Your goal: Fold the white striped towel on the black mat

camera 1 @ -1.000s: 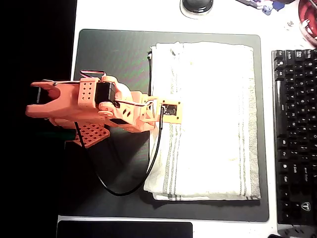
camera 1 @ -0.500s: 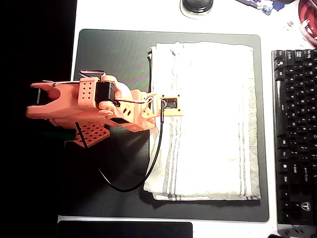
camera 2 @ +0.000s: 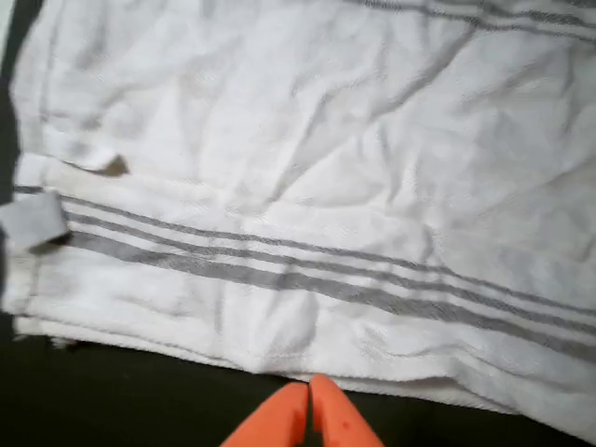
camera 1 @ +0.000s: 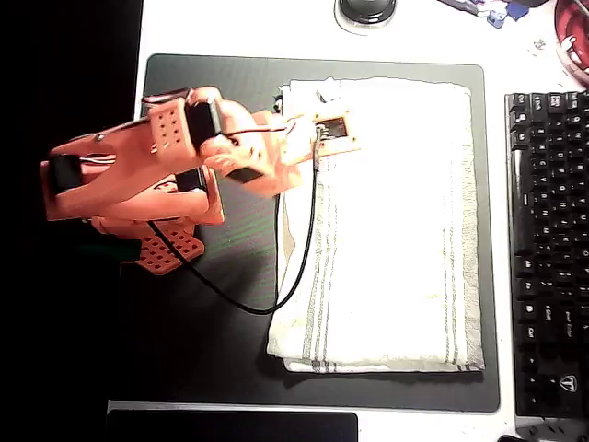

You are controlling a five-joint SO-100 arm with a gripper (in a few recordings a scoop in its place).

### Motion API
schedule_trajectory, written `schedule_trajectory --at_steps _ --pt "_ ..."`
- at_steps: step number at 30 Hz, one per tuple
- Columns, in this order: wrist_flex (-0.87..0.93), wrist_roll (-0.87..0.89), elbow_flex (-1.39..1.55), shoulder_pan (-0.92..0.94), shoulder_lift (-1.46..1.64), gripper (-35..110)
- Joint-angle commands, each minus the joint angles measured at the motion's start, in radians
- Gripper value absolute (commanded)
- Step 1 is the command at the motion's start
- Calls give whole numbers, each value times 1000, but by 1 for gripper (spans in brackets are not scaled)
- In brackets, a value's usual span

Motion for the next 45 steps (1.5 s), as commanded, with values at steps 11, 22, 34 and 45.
schedule_trajectory --at_steps 11,22,34,45 --pt "-77 244 -569 -255 -634 0" --pt "-123 330 -922 -295 -1134 0" --pt "-149 390 -1046 -333 -1374 14" --pt "-176 414 -1048 -334 -1488 18"
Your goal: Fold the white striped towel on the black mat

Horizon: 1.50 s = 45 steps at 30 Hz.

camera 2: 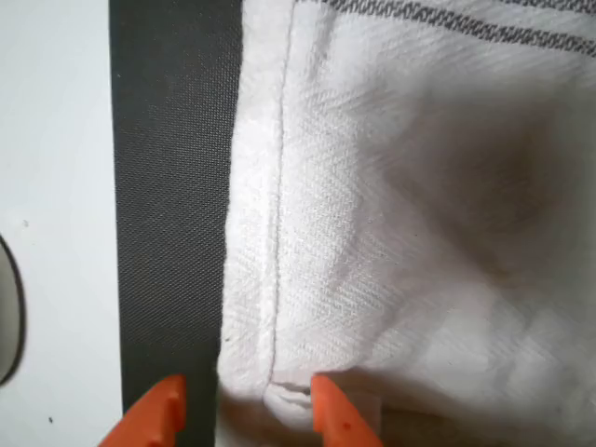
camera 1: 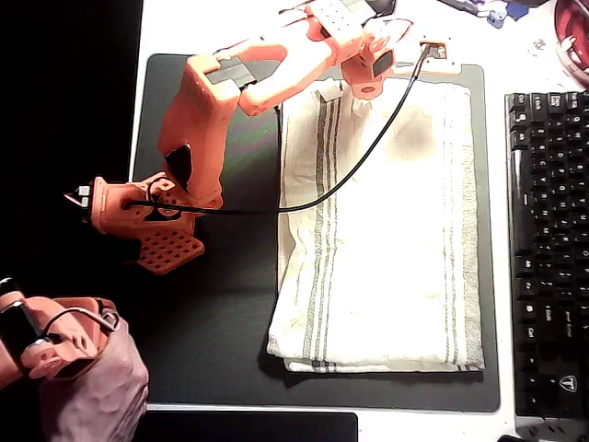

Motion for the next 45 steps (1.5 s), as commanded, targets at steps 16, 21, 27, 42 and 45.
schedule_trajectory --at_steps 16,21,27,42,45 --pt "5 -66 -41 -15 -41 0" --pt "49 -67 -86 -21 52 0" --pt "130 -71 -124 -25 184 0" --pt "342 -193 -94 272 472 0" --pt "370 -235 -74 365 503 0"
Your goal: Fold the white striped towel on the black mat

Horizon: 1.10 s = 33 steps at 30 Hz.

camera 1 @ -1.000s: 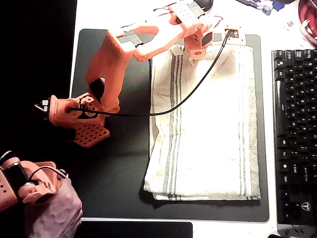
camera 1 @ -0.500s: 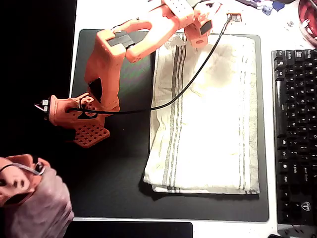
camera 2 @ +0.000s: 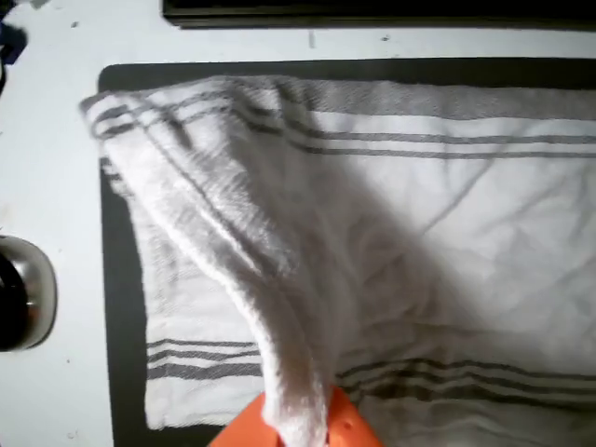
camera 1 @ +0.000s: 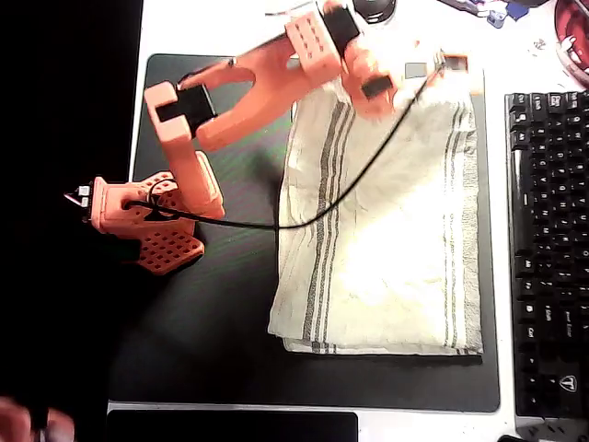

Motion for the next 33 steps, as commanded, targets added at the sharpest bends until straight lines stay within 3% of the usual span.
schedule_trajectory --at_steps 1,17,25,33 --pt "40 -60 5 91 84 0" --pt "60 -288 75 592 80 0" --pt "-114 -430 123 808 -49 0" --pt "-290 -492 209 907 -207 0"
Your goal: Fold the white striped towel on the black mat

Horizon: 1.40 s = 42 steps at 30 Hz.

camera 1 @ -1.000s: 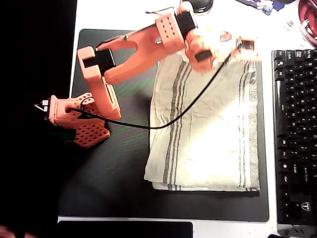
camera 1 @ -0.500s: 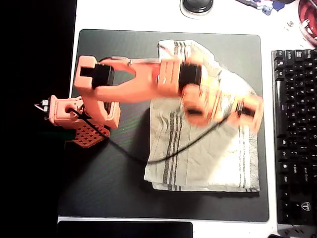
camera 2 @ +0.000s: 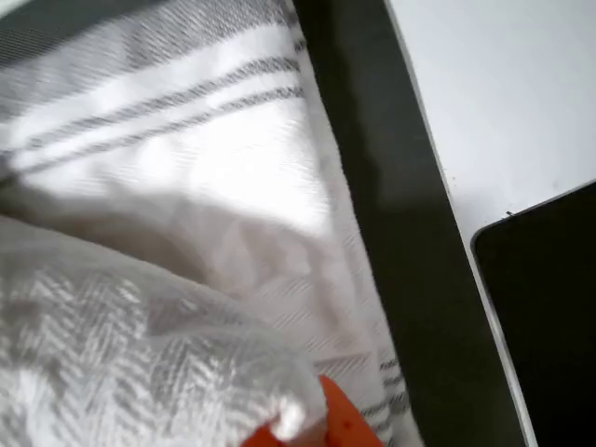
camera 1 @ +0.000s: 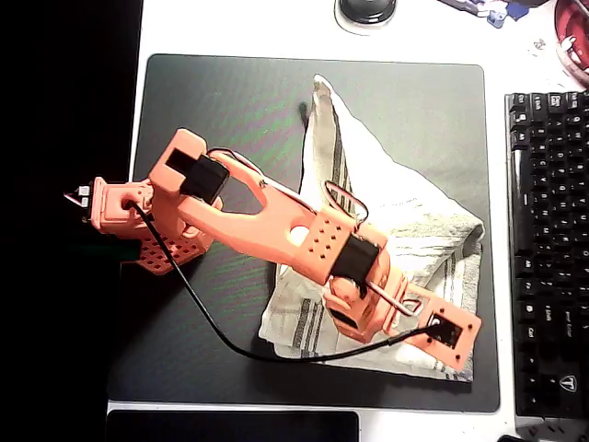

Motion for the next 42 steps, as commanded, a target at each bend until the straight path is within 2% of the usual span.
schedule_trajectory --at_steps 1,5,8,17,22,28,37,42 --pt "-91 -38 20 43 -31 1" --pt "-175 -38 28 60 -86 8" --pt "-170 -34 15 58 -81 13" --pt "97 -25 -84 -11 195 15" --pt "176 -21 -106 -52 304 15" --pt "242 69 -12 -149 377 15" --pt "169 252 179 -264 348 17" --pt "31 295 262 -270 290 20"
